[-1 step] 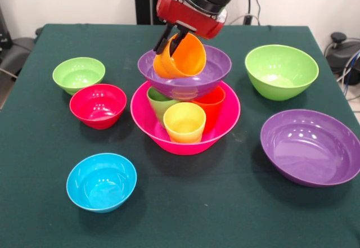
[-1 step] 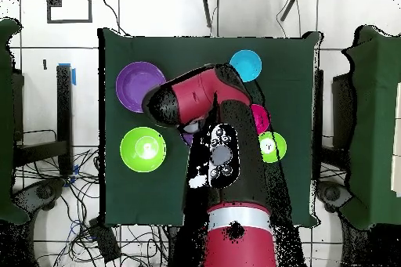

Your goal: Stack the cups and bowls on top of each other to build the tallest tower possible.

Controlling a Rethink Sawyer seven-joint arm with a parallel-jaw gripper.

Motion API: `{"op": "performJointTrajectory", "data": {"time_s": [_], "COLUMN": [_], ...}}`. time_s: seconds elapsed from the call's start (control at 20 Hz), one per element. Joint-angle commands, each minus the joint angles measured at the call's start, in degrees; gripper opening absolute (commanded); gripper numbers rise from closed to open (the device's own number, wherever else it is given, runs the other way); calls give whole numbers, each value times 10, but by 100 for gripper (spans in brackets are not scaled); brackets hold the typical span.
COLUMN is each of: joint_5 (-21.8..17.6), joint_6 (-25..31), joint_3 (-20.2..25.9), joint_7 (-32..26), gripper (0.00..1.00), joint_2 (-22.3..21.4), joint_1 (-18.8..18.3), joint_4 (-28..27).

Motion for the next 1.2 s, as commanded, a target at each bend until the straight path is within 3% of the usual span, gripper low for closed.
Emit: {"op": "performJointTrajectory", "data": {"time_s": [0.05, 0.5, 0.75, 0.9, 1.2], "joint_5": [18, 75, 121, 133, 139], "joint_6": [25, 79, 90, 74, 73], "joint_3": [67, 95, 112, 116, 127], "joint_7": [-82, -95, -104, -113, -136], "gripper": [0, 0, 0, 0, 0], "joint_2": [41, 66, 64, 54, 53], "joint_1": [-6, -14, -37, -51, -68], "joint_4": [-55, -117, -99, -72, -75]}}
